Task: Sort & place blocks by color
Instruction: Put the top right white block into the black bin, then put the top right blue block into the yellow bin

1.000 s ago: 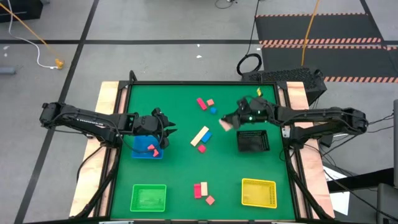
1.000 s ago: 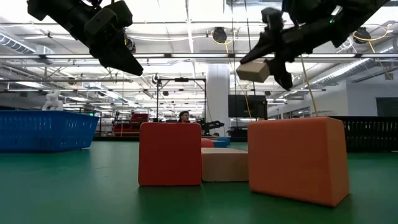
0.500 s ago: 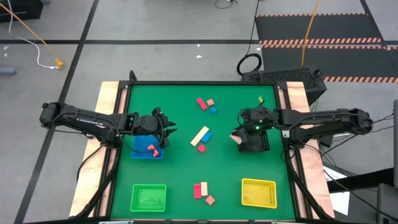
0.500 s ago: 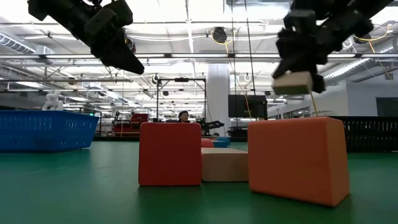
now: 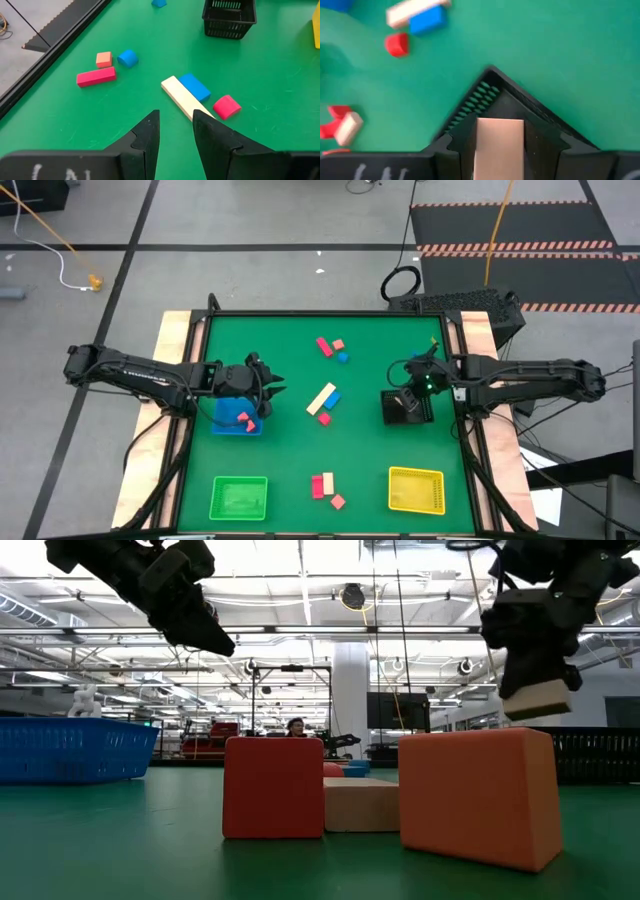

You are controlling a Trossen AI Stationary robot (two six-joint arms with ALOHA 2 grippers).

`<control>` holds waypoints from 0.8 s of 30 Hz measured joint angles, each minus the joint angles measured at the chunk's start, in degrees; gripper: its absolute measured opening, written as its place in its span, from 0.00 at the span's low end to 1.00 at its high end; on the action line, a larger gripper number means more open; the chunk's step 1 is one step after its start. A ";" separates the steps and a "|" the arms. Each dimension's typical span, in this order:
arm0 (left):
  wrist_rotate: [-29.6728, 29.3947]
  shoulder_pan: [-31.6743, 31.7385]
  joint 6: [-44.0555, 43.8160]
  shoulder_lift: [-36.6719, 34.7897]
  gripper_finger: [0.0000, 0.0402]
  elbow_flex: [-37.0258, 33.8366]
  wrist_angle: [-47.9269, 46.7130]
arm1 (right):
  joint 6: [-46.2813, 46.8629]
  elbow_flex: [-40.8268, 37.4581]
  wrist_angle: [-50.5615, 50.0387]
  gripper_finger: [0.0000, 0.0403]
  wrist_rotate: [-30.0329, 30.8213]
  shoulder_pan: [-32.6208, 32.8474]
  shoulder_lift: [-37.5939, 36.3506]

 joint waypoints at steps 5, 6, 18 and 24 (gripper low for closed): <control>0.00 0.00 0.11 0.00 0.29 0.00 -0.02 | 2.10 0.00 -3.46 0.31 -0.11 0.00 0.22; 0.00 0.00 0.10 0.00 0.29 0.00 -0.02 | 2.81 0.00 -3.61 0.31 -0.12 0.00 0.24; 0.00 0.00 0.82 0.00 0.29 0.00 -0.08 | 10.45 0.00 -5.03 0.49 -0.24 0.00 0.25; 0.00 0.00 0.84 0.00 0.29 0.00 -0.10 | 10.36 0.00 -3.36 0.60 -0.28 0.00 0.23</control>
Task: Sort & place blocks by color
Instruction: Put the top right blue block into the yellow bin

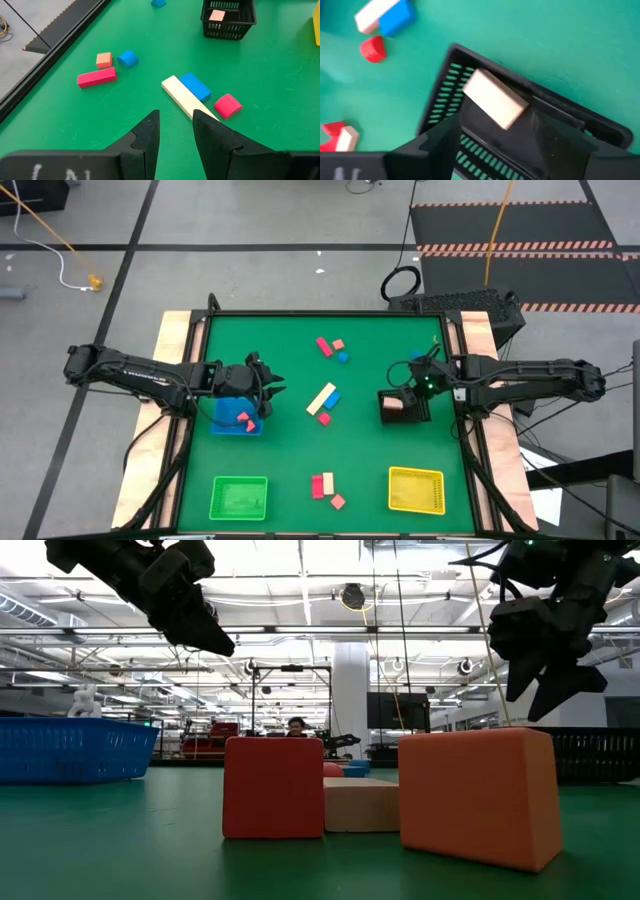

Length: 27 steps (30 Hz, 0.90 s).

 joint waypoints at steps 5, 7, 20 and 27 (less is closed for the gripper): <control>0.00 0.00 0.02 0.00 0.29 0.00 -0.01 | -0.75 0.00 5.10 0.62 -0.10 0.00 -0.06; 0.00 0.02 0.04 0.00 0.29 0.00 -0.01 | -1.32 0.00 7.26 0.62 0.25 -0.18 -0.06; -0.02 0.02 0.61 0.00 0.29 0.00 3.72 | 10.29 -0.05 10.07 0.62 22.71 -13.52 0.26; -0.01 0.04 0.58 0.00 0.29 0.00 3.72 | 16.16 -2.58 11.22 0.62 24.17 -21.58 6.43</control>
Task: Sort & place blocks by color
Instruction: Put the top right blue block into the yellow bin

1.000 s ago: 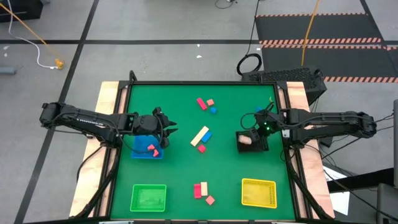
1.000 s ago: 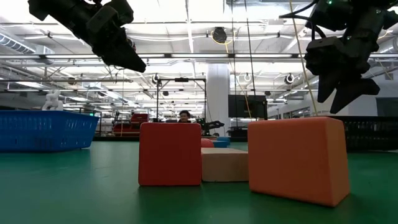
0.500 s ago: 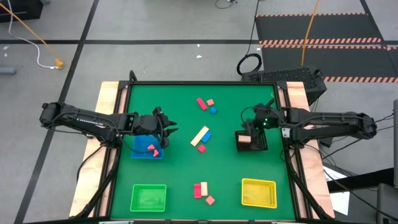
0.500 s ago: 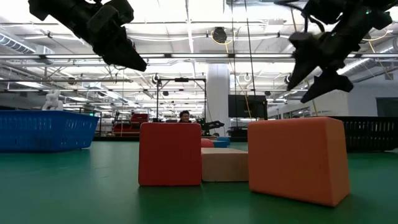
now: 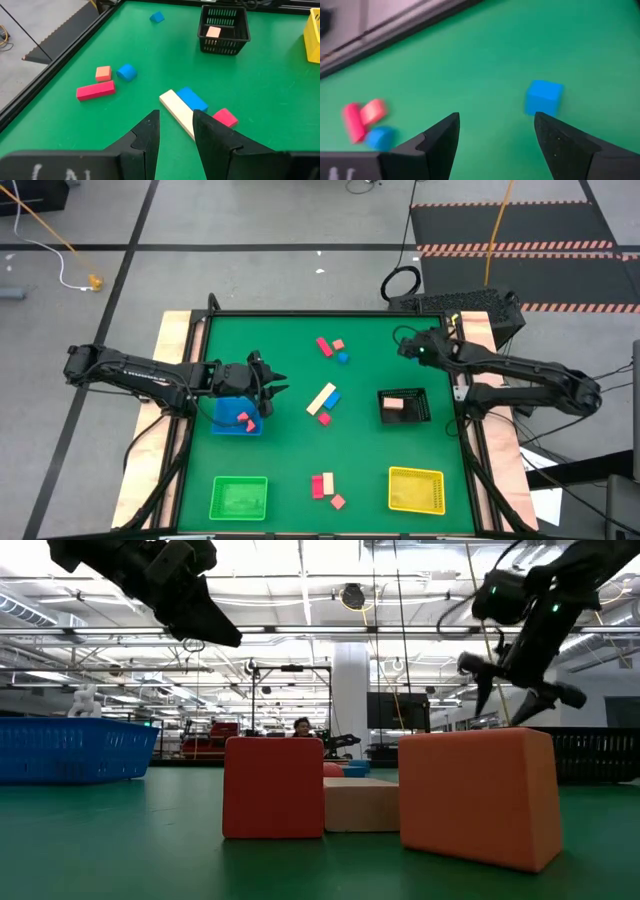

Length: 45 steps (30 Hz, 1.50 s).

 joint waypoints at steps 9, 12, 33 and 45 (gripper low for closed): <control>0.01 -0.04 0.12 0.00 0.29 0.00 -0.46 | -1.55 -0.07 5.23 0.62 0.06 -5.51 9.36; 0.01 -0.04 1.09 0.00 0.29 0.00 -0.48 | -2.08 -0.07 6.20 0.62 0.06 -6.55 12.73; 0.03 -0.04 3.94 0.00 0.29 0.00 -0.52 | -0.63 0.06 7.52 0.62 1.18 -8.45 23.48; 0.03 -0.04 5.80 0.00 0.29 0.00 -0.53 | -3.05 -0.04 6.89 0.47 1.51 -8.36 23.54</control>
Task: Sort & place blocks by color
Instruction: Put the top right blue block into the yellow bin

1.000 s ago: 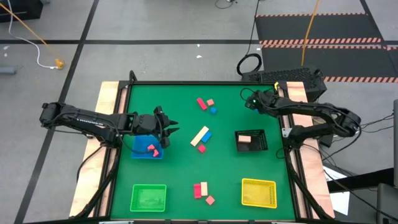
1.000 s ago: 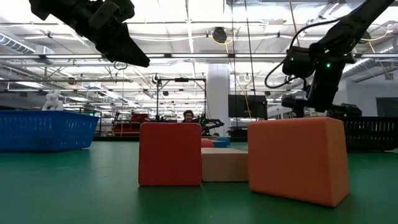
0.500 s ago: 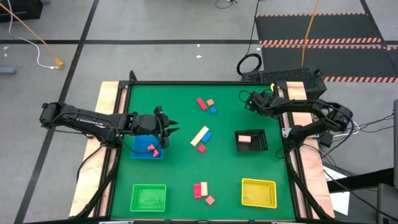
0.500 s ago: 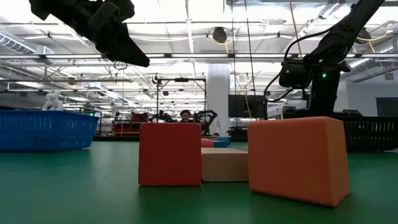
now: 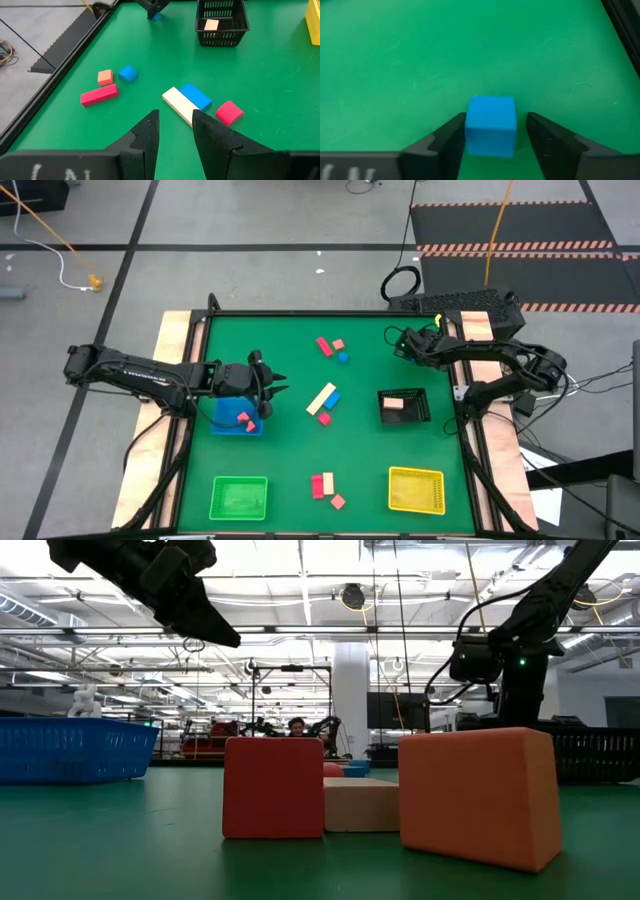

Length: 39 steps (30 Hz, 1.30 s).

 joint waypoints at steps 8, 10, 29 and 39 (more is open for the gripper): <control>0.00 0.00 0.04 0.00 0.29 0.00 -0.01 | -3.06 -0.04 0.61 0.29 0.02 0.00 0.02; 0.00 0.00 0.19 0.00 0.29 0.00 -0.01 | -3.31 -0.02 0.69 0.29 0.04 -0.01 0.02; 0.00 0.00 -0.39 0.00 0.29 0.00 5.29 | -24.29 -0.11 34.23 0.29 -8.60 5.57 -12.85; 0.13 -1.37 -1.77 0.85 0.29 0.00 5.81 | -25.77 -0.07 49.00 0.30 -17.03 17.70 -13.16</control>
